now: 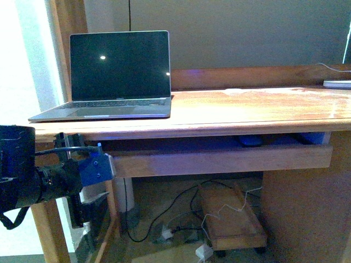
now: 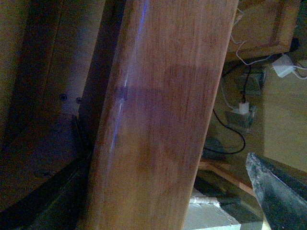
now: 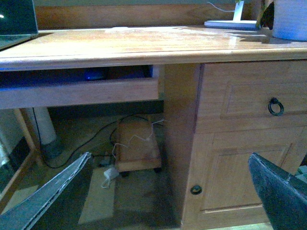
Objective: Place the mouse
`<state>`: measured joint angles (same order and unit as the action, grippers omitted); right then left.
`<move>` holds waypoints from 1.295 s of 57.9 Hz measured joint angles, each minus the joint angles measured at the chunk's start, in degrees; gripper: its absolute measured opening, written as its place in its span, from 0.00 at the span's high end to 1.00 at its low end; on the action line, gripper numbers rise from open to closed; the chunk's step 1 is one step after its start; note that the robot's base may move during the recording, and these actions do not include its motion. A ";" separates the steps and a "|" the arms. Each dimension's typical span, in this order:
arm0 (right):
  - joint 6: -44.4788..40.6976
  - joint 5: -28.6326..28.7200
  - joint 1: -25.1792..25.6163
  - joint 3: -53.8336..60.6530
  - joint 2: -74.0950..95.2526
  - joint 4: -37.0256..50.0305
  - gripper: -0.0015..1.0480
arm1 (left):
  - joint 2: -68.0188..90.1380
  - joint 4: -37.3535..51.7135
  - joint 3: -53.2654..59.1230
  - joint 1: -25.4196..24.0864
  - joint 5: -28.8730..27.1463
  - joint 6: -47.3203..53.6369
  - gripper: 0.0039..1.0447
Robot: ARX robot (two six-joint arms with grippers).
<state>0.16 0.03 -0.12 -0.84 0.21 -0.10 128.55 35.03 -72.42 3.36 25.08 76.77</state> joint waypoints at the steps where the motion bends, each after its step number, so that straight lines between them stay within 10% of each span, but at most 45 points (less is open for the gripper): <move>1: 0.00 0.00 0.00 0.00 0.00 0.00 0.07 | -0.11 -0.55 -0.07 0.04 -0.09 0.00 0.07; 14: 0.00 0.00 0.00 0.00 0.00 0.00 0.07 | -9.73 -19.28 4.92 2.03 -1.53 -3.23 0.07; 34: 0.00 0.00 0.00 0.00 0.00 0.00 0.07 | -22.18 -25.22 18.93 7.72 7.17 -13.16 0.07; 57: 0.00 0.00 0.00 0.00 0.00 0.00 0.07 | -35.52 -19.23 28.52 12.28 21.49 -56.41 0.07; 75: 0.00 0.00 0.00 0.00 0.00 0.00 0.07 | -43.28 -9.31 28.50 10.16 -3.32 -82.47 0.07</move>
<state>0.16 0.03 -0.12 -0.84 0.21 -0.10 85.27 25.71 -43.92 13.52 21.76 -5.69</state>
